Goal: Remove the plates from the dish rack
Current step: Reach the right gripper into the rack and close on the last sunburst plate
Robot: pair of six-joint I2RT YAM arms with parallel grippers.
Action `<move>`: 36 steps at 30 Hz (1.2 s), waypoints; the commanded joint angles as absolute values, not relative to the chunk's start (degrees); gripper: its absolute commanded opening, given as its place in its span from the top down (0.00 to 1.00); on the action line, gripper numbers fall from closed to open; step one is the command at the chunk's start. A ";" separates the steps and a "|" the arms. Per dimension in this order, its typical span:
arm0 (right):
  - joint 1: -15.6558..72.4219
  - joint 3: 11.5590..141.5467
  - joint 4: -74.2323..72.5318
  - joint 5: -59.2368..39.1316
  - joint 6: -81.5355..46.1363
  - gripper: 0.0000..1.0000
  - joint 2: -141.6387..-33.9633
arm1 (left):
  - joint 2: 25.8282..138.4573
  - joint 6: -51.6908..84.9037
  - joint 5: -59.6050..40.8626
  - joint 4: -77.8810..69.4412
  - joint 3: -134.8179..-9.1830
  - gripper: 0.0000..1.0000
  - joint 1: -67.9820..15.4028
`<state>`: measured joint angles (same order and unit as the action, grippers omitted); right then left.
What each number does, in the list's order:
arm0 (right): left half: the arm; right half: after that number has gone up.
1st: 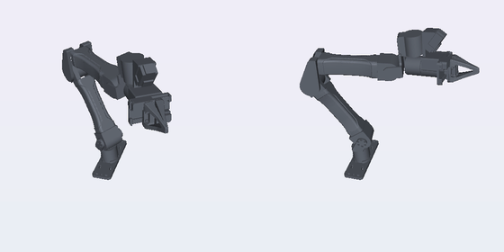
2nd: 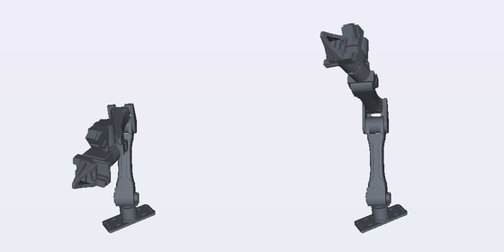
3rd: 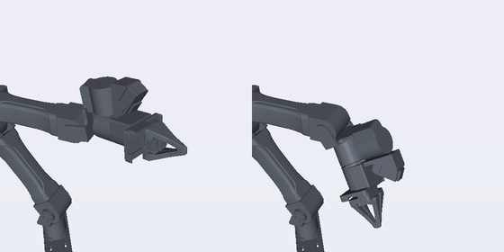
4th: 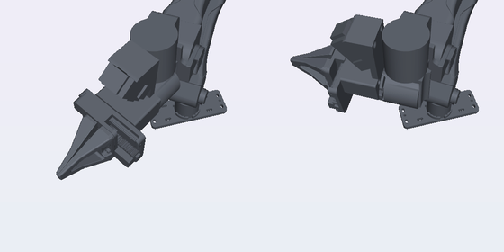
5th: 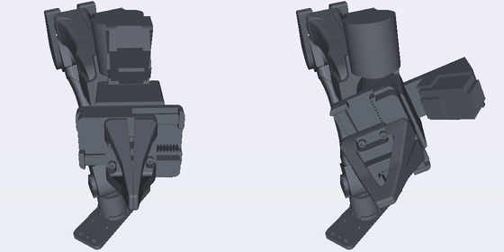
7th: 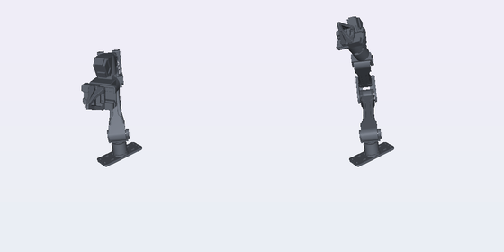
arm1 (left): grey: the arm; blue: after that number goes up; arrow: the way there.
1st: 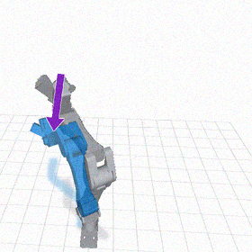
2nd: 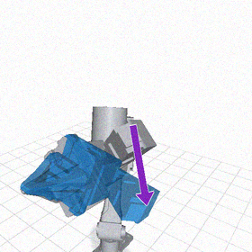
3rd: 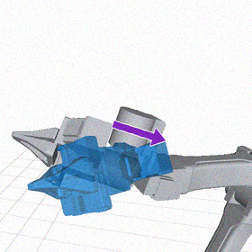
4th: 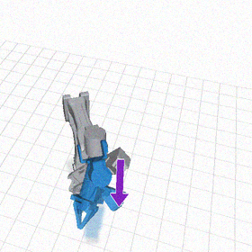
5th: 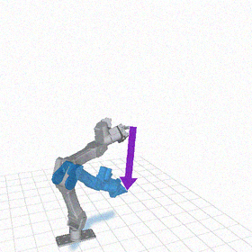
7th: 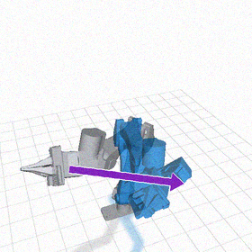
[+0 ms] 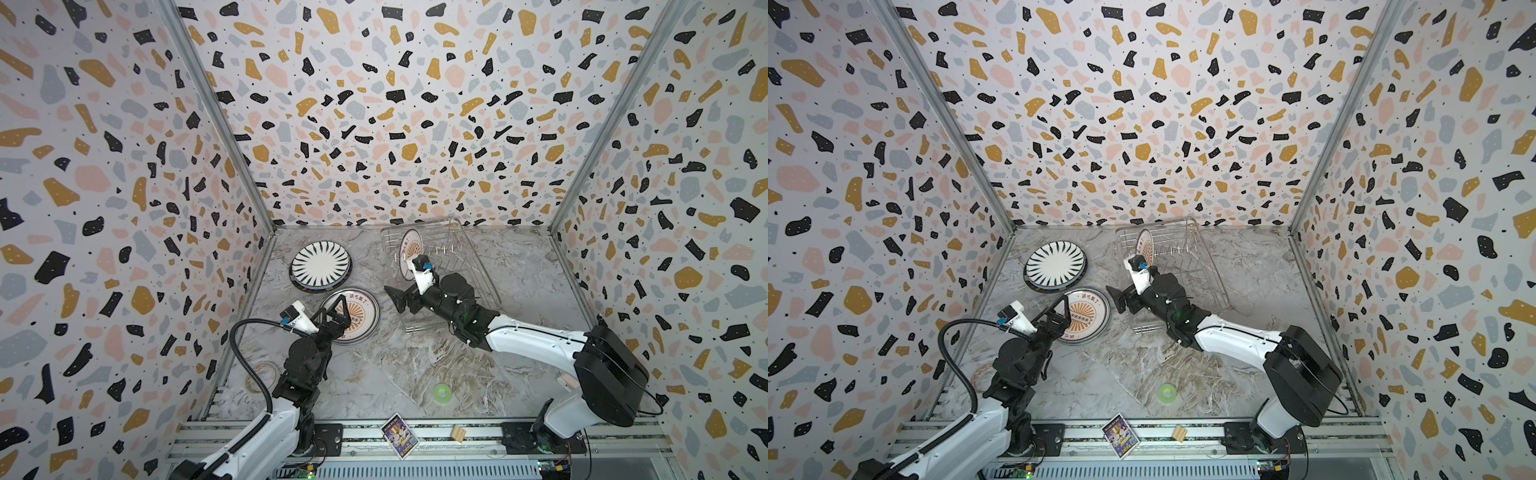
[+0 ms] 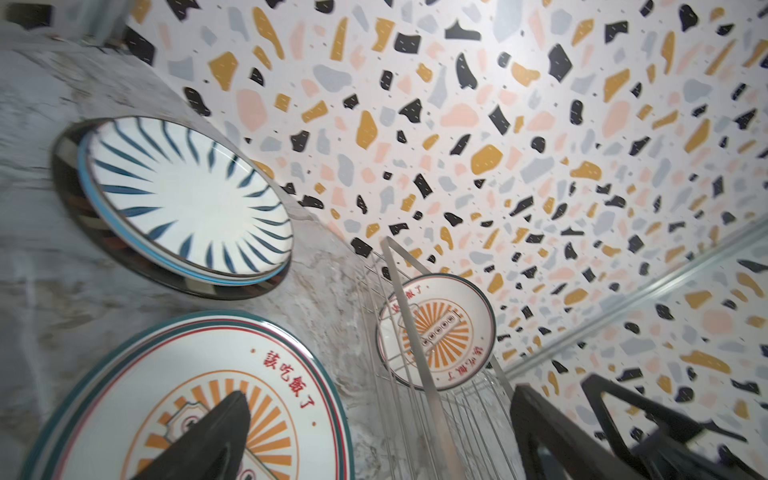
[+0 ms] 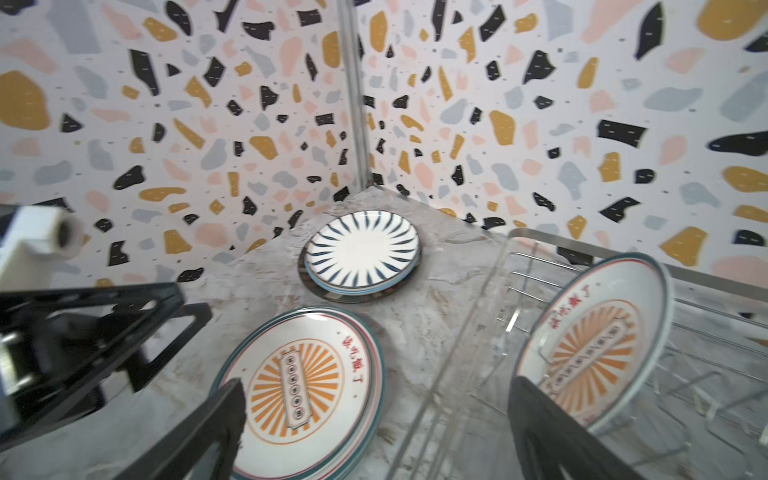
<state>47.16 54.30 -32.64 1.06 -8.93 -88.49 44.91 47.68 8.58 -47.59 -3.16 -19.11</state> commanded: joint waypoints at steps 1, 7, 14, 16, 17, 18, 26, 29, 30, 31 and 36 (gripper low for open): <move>43.94 60.06 -26.95 6.83 -10.46 0.01 -89.40 | 48.22 44.89 1.88 -54.85 -6.26 0.00 -20.29; 39.30 65.48 -23.51 8.02 -10.64 0.01 -93.60 | 51.57 45.85 4.74 -51.15 -10.18 0.01 -27.94; 37.62 78.21 -15.50 18.27 -11.94 0.01 -104.81 | 56.29 43.99 -1.84 -61.93 -10.37 0.00 -31.62; 37.62 83.17 -12.33 21.22 -12.56 0.06 -108.51 | 58.50 42.44 -3.21 -64.89 -10.81 0.00 -31.55; 37.62 85.09 -11.04 22.34 -12.57 0.09 -110.22 | 59.27 41.79 -3.13 -64.47 -11.34 0.00 -31.55; 37.62 87.17 -9.54 23.59 -12.75 0.13 -111.97 | 60.08 41.35 -3.01 -63.86 -12.04 0.00 -31.55; 37.87 96.24 -2.80 26.02 -13.44 0.43 -118.83 | 65.88 40.78 -3.24 -67.49 -12.74 0.00 -31.64; 38.73 96.48 -2.39 28.51 -13.12 0.49 -118.74 | 67.02 41.09 -3.24 -68.33 -12.96 0.00 -31.73; 38.92 96.65 -1.86 29.21 -13.04 0.51 -118.66 | 67.29 41.19 -3.40 -68.30 -13.17 0.00 -31.73; 39.07 96.64 -1.50 29.75 -13.03 0.54 -118.45 | 67.47 41.30 -3.61 -68.29 -13.35 0.00 -31.73; 39.03 94.60 -2.45 30.15 -13.47 0.67 -116.56 | 67.28 41.72 -3.61 -68.22 -13.14 0.00 -31.82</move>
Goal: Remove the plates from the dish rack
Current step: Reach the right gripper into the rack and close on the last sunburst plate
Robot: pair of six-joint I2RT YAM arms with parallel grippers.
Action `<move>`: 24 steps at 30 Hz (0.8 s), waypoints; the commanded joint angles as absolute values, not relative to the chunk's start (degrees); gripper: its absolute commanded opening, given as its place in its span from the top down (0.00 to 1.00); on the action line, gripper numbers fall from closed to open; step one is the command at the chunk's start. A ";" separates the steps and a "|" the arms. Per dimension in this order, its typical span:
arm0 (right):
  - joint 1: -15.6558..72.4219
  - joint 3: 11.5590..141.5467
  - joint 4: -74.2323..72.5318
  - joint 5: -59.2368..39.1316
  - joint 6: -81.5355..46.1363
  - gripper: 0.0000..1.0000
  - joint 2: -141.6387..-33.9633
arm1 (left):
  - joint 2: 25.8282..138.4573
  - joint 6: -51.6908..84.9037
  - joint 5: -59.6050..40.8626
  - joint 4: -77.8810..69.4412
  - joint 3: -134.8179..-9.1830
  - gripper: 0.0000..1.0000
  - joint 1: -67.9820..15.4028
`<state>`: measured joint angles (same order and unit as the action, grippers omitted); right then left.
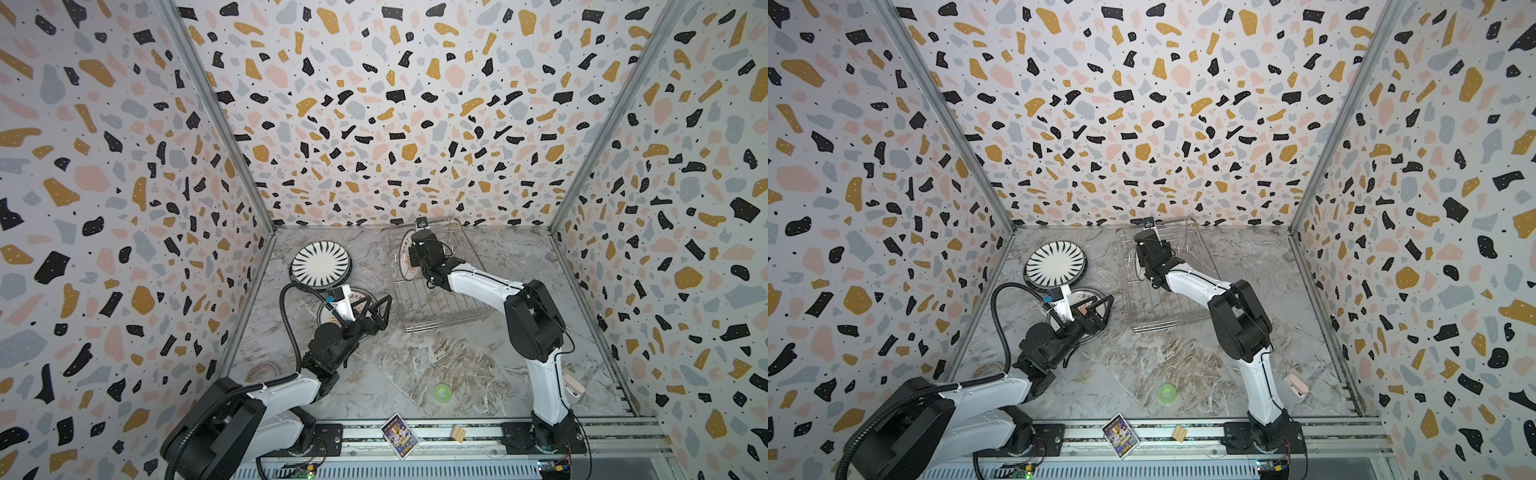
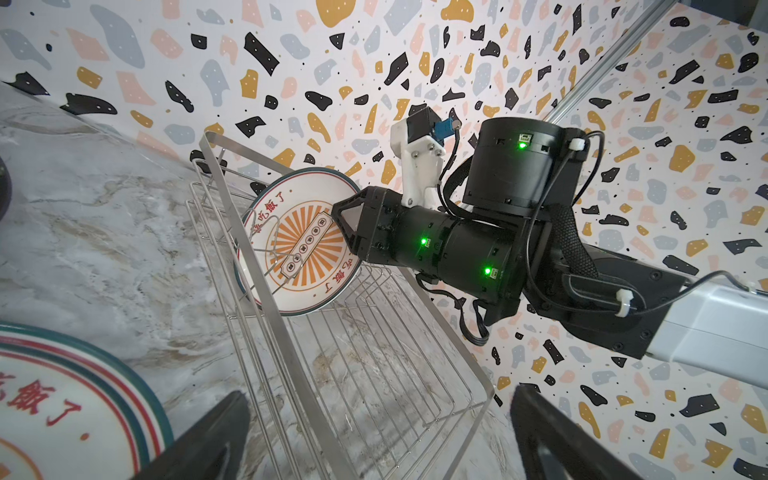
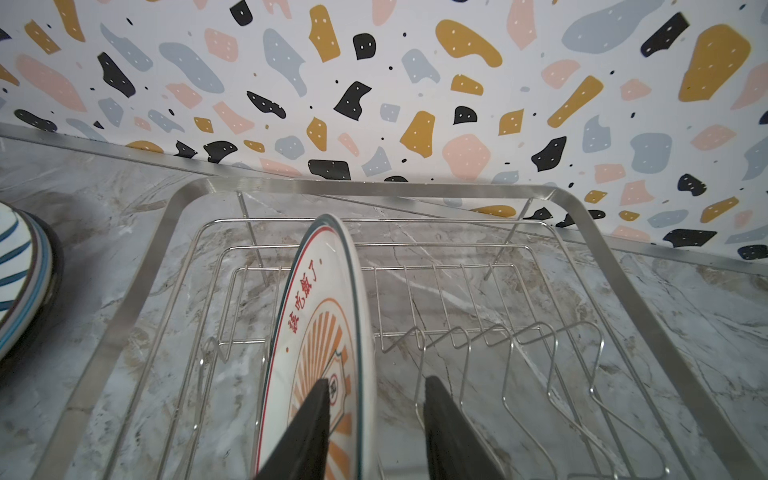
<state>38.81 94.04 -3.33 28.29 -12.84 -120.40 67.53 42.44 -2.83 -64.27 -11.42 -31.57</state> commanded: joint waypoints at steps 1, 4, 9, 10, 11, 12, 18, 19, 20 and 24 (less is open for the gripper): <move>39.02 94.56 -2.38 30.08 -13.57 0.70 -116.50 | 67.16 41.74 -3.52 -68.25 -13.03 0.00 -31.84; 38.94 94.71 -2.54 29.39 -13.59 0.74 -116.78 | 66.89 41.72 -3.18 -68.36 -12.75 0.00 -31.99; 39.11 95.01 -2.63 29.98 -13.62 0.79 -117.11 | 66.38 41.67 -2.58 -67.90 -12.39 0.00 -32.01; 39.11 95.00 -2.80 30.27 -13.53 0.80 -117.07 | 66.28 41.74 -2.34 -67.79 -12.31 0.00 -31.99; 39.20 95.00 -3.01 30.32 -13.32 0.82 -117.07 | 66.18 41.74 -2.07 -67.64 -12.30 0.00 -31.99; 39.28 95.05 -3.12 30.64 -13.13 0.84 -117.07 | 66.10 41.67 -1.89 -67.47 -12.35 0.00 -31.99; 40.14 96.89 -2.65 33.83 -11.59 0.87 -117.86 | 65.92 41.45 -1.26 -66.97 -12.22 0.00 -31.99; 40.25 97.02 -2.63 34.29 -11.41 0.88 -117.82 | 66.00 41.47 -1.13 -66.94 -12.16 0.00 -32.04; 40.43 97.03 -2.78 34.60 -11.28 0.88 -117.65 | 66.05 41.48 -1.14 -66.93 -12.13 0.00 -31.99; 40.99 97.25 -3.59 35.91 -10.43 0.90 -117.22 | 66.09 41.59 -1.14 -66.94 -12.04 0.00 -31.99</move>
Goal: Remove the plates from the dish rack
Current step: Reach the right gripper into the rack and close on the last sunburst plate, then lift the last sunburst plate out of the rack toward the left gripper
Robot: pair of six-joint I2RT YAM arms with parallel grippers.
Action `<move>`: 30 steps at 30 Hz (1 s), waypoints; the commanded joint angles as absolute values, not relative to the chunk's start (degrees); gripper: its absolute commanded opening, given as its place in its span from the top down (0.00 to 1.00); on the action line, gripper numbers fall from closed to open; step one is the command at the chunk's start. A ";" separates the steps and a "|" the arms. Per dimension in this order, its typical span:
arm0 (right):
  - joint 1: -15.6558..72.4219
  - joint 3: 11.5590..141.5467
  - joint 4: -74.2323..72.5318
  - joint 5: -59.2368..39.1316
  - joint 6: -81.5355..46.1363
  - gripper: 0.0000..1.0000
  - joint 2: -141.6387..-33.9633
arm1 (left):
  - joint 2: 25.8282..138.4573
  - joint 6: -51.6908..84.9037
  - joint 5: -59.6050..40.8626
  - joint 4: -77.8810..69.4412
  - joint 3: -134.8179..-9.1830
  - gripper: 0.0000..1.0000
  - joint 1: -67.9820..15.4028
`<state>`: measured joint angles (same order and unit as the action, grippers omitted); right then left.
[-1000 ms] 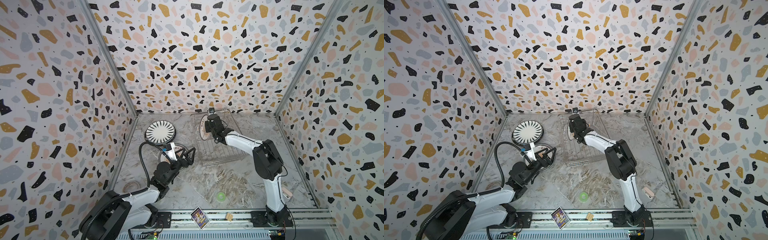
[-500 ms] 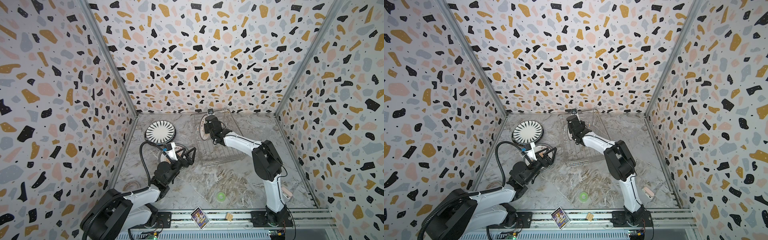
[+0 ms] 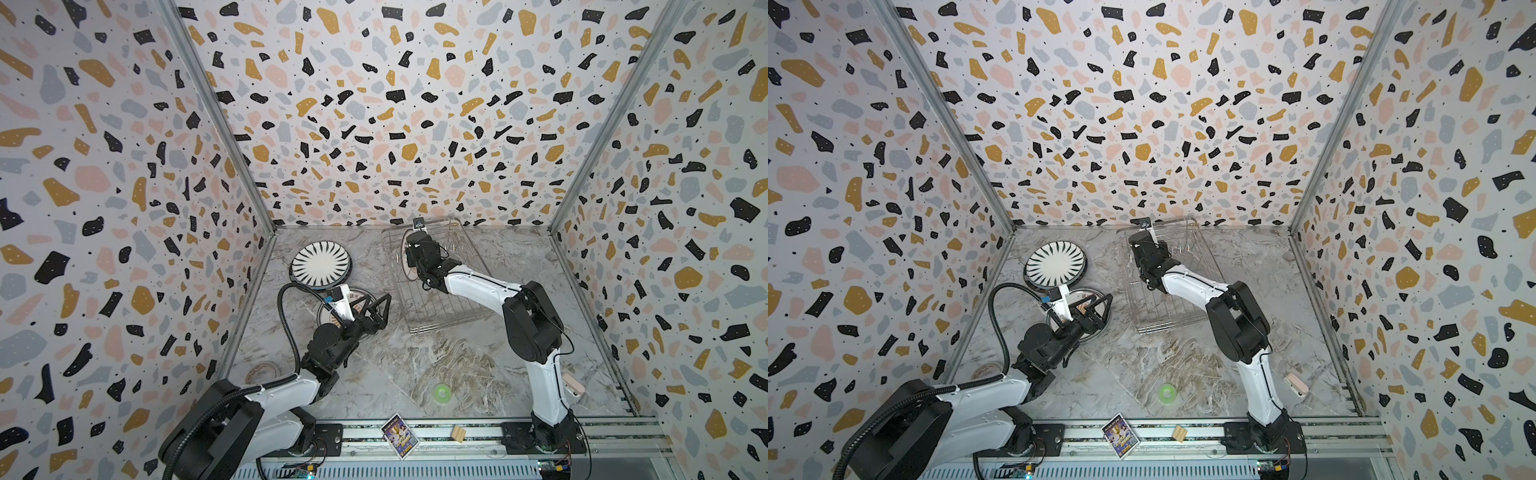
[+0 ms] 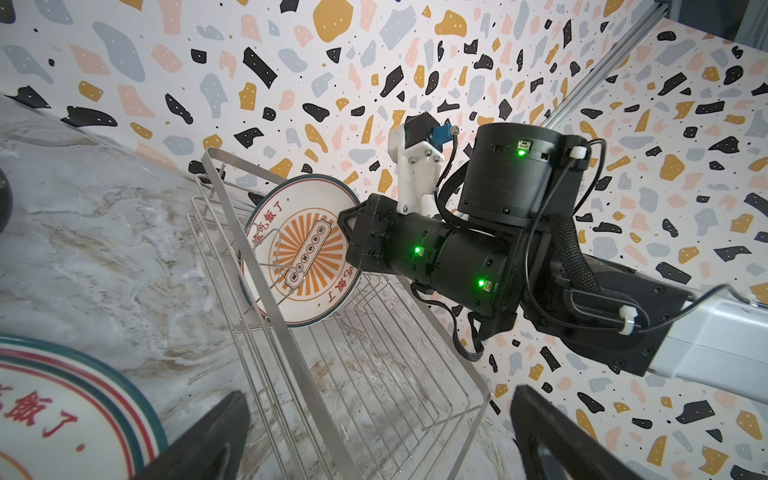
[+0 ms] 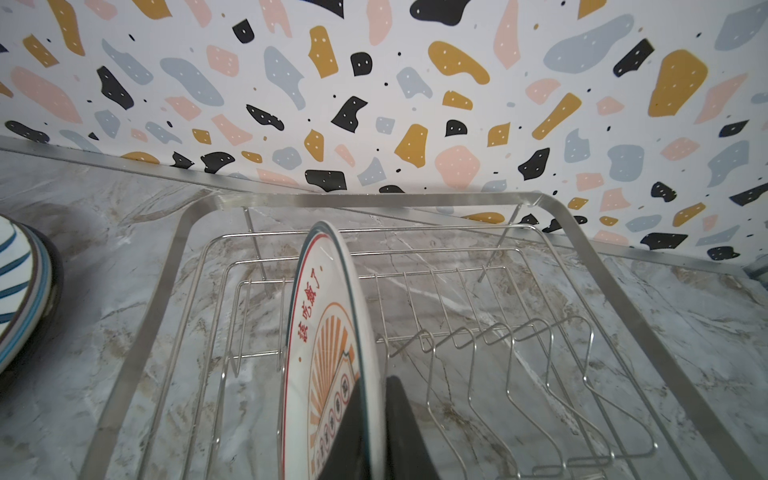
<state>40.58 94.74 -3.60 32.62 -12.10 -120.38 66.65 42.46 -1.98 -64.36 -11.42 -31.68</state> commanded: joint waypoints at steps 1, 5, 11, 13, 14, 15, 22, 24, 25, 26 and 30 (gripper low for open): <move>41.21 97.50 -3.52 36.83 -10.08 0.90 -117.17 | 66.09 41.68 -1.10 -66.89 -12.04 0.00 -31.99; 42.00 97.18 -4.49 39.31 -8.66 0.91 -116.22 | 65.59 41.72 -1.10 -66.95 -11.78 0.00 -31.99; 42.66 95.87 -6.26 40.89 -7.05 0.91 -114.06 | 64.87 41.70 -0.88 -66.70 -11.36 0.00 -31.99; 42.97 95.38 -6.99 41.26 -6.40 0.92 -113.32 | 64.62 41.83 -0.70 -66.52 -11.34 0.00 -31.99; 43.13 95.20 -7.27 41.61 -6.01 0.92 -112.91 | 64.47 41.83 -0.62 -66.39 -11.36 0.00 -31.99; 43.37 94.94 -7.70 42.06 -5.60 0.92 -112.57 | 64.34 41.74 -0.62 -66.28 -11.26 0.00 -32.00; 44.90 93.03 -9.83 44.80 -3.19 0.92 -110.06 | 63.46 41.83 -0.22 -66.01 -10.72 0.00 -31.99; 45.17 91.59 -11.14 44.91 -2.75 0.92 -108.89 | 63.28 41.76 -0.08 -65.75 -10.81 0.00 -32.02; 45.34 90.80 -11.86 44.95 -2.50 0.92 -108.17 | 63.19 41.79 -0.04 -65.66 -10.81 0.00 -32.00; 45.44 89.82 -12.46 44.85 -2.31 0.92 -107.40 | 63.15 41.81 -0.06 -65.58 -10.74 0.00 -32.04; 45.53 85.93 -14.44 42.66 -2.65 0.92 -103.78 | 62.93 41.89 0.00 -65.48 -10.57 0.00 -31.99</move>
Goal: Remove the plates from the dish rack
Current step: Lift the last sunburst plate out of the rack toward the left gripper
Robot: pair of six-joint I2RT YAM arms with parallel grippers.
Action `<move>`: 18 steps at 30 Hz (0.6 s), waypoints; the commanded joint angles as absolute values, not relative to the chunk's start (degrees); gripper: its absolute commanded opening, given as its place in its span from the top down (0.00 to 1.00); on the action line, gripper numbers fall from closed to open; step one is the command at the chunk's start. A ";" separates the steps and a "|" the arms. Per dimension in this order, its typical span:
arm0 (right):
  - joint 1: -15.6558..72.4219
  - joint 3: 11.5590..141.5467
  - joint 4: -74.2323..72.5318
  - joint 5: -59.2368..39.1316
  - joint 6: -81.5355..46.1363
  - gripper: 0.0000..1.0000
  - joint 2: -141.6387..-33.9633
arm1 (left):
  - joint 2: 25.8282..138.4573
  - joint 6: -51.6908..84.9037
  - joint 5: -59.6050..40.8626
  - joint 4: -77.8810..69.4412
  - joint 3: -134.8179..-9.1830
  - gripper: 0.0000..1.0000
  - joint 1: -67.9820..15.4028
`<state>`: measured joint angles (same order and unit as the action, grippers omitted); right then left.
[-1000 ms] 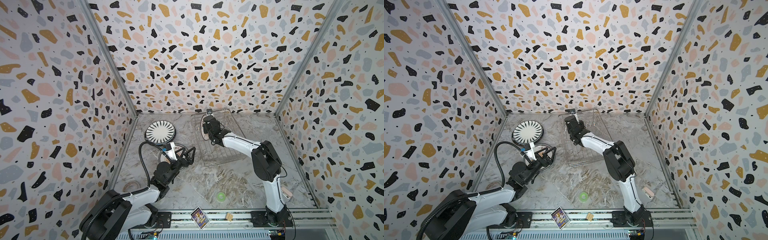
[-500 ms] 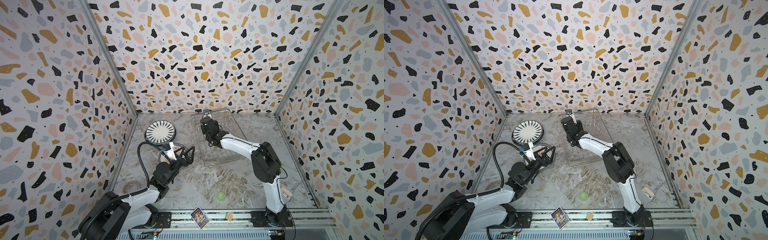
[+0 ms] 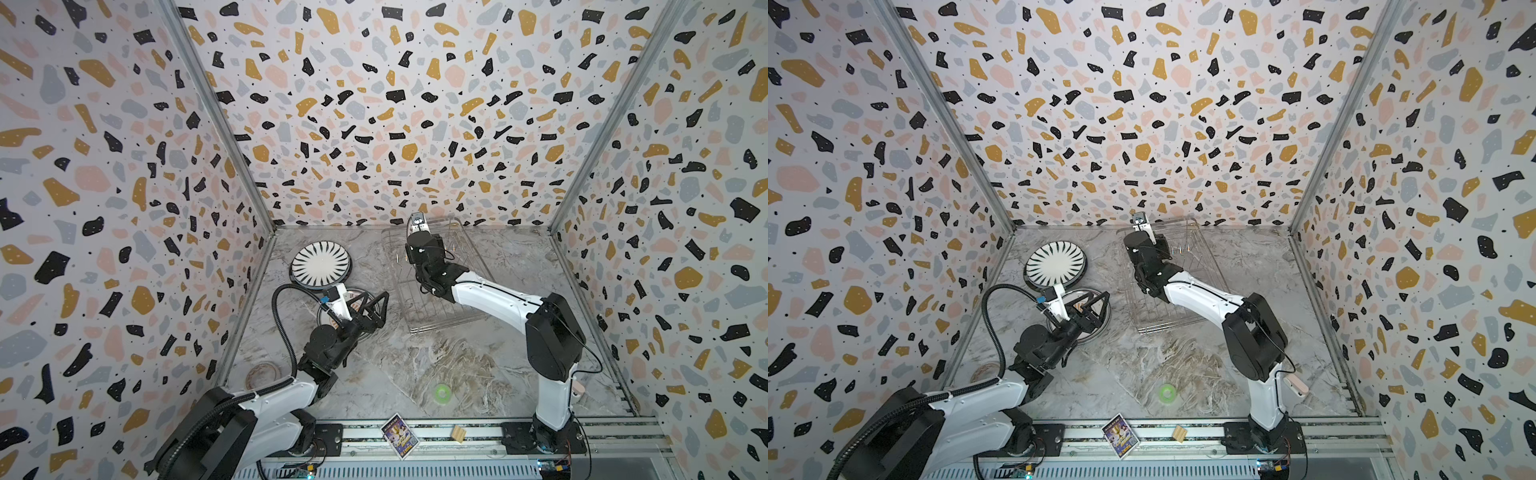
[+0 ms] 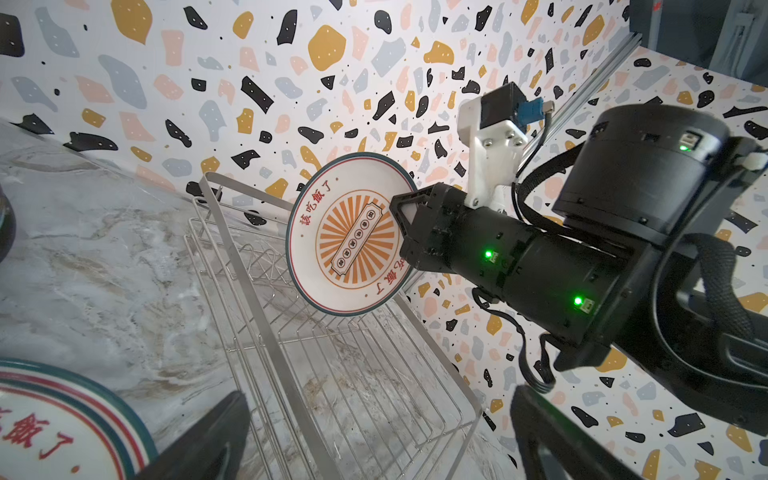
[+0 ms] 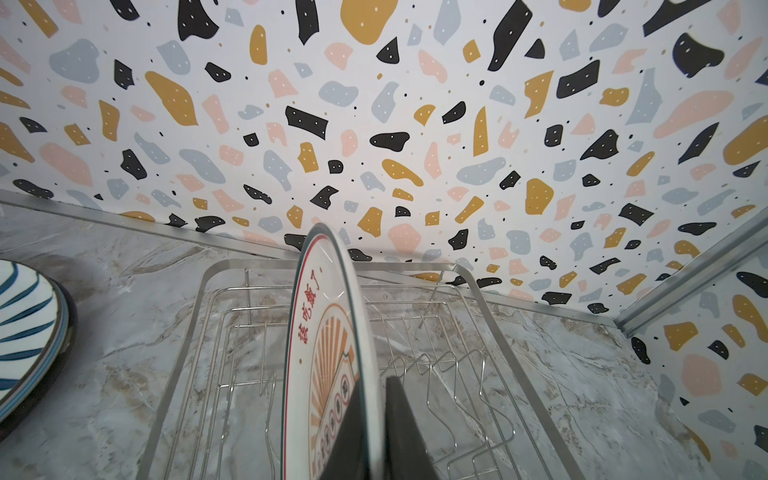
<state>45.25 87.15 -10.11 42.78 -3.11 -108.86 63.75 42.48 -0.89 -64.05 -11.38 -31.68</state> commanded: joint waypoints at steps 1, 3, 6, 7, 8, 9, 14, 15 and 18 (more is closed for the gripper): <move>45.52 85.03 -14.59 41.74 -2.85 0.92 -102.79 | 62.93 41.90 0.00 -65.48 -10.55 0.00 -31.99; 45.53 83.44 -14.34 39.55 -3.55 0.92 -101.11 | 62.76 41.87 0.00 -65.34 -10.55 0.00 -32.01; 45.37 80.17 -15.08 36.37 -4.81 0.93 -98.07 | 61.83 41.65 0.05 -64.54 -10.63 0.00 -31.99; 45.31 78.93 -15.58 35.46 -5.08 0.93 -97.03 | 61.42 41.59 0.12 -64.30 -10.55 0.00 -31.99; 45.20 77.94 -15.85 34.61 -5.39 0.93 -95.99 | 61.06 41.62 0.17 -64.03 -10.55 0.00 -31.99; 45.02 76.81 -16.10 33.48 -5.82 0.93 -94.90 | 60.60 41.55 0.14 -63.66 -10.55 0.00 -31.99; 43.10 71.88 -17.13 27.42 -8.30 0.93 -89.93 | 59.50 41.61 0.28 -63.03 -10.29 0.00 -31.99; 42.70 70.93 -17.38 26.43 -8.62 0.93 -88.99 | 59.50 41.74 0.18 -63.12 -10.29 0.00 -31.99; 41.48 68.59 -17.84 23.18 -9.77 0.93 -86.86 | 59.83 42.00 -0.47 -63.63 -10.28 0.00 -31.99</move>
<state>42.41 69.25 -14.17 27.44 -7.44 -90.50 60.10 42.54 -0.40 -61.49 -10.96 -31.68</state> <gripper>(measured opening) 0.099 0.997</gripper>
